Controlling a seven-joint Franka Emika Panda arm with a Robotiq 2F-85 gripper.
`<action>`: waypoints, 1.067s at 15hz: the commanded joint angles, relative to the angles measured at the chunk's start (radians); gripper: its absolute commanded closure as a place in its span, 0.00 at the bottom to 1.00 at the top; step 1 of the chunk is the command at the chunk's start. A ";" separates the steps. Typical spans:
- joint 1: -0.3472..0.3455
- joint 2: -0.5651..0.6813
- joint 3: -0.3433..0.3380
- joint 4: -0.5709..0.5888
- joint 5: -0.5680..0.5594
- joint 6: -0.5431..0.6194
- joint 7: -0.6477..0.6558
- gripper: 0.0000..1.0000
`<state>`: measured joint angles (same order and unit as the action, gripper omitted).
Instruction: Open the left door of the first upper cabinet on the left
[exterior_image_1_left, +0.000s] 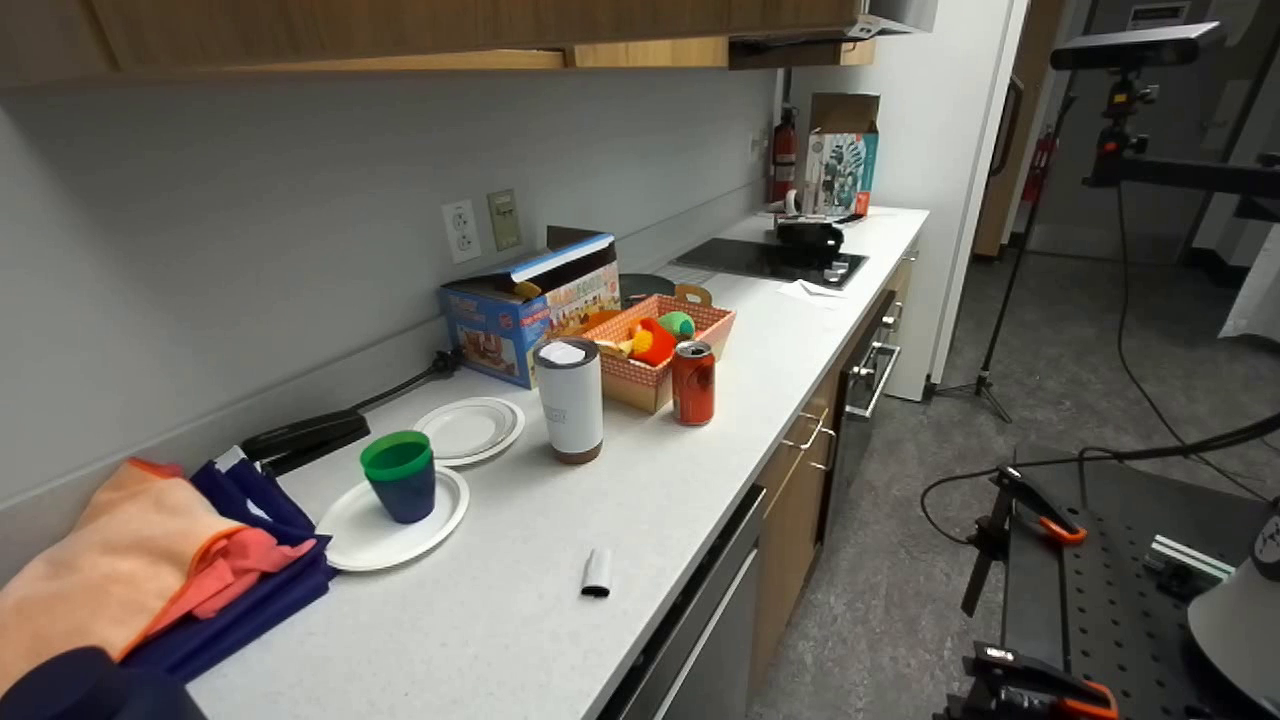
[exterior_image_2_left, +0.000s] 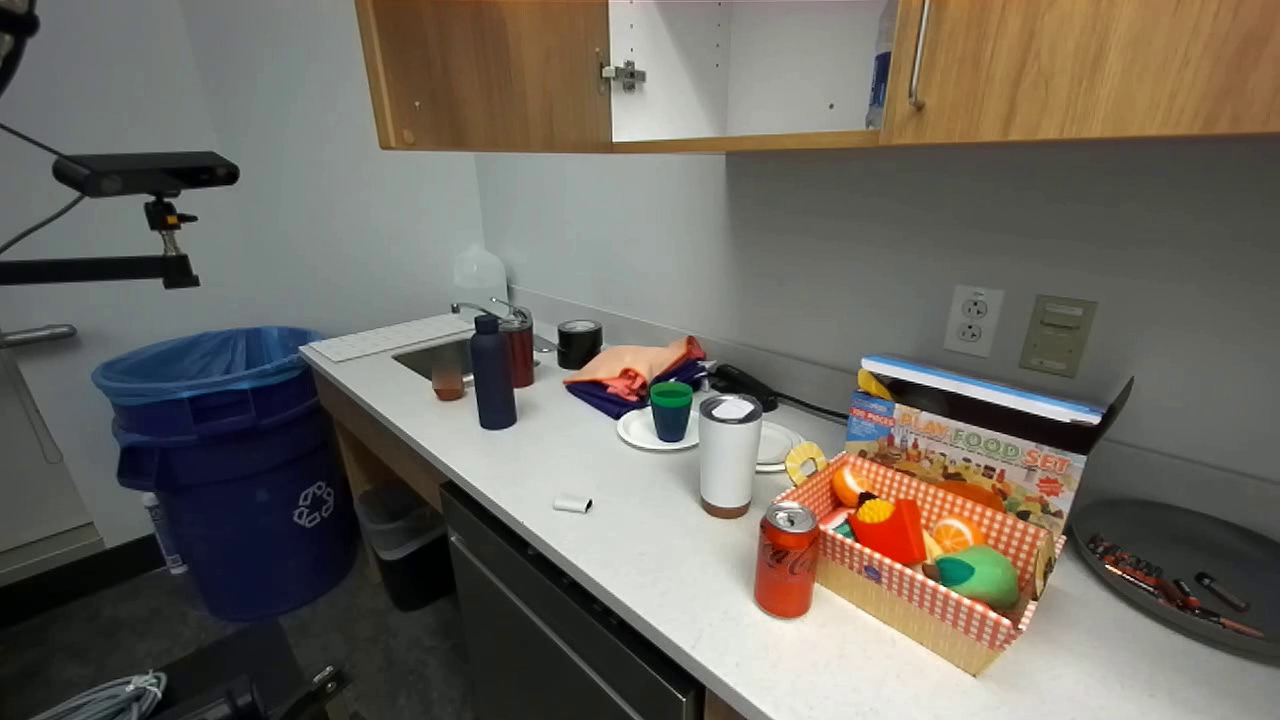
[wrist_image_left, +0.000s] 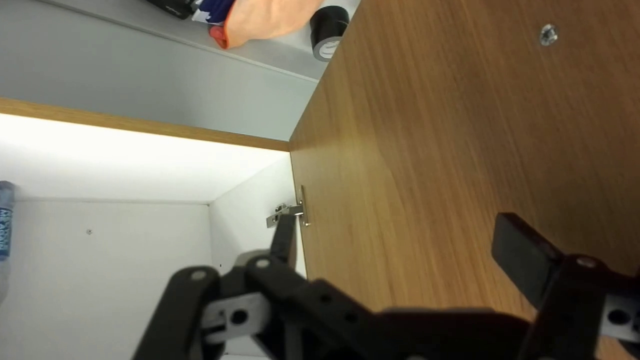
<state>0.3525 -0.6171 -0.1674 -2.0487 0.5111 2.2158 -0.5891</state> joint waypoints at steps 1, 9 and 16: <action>0.028 0.011 -0.002 0.013 0.064 0.003 -0.047 0.00; 0.046 0.046 0.040 0.036 0.157 -0.002 -0.101 0.00; 0.002 0.077 0.081 0.046 0.158 0.021 -0.097 0.00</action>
<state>0.3884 -0.5636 -0.1070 -2.0272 0.6594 2.2171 -0.6678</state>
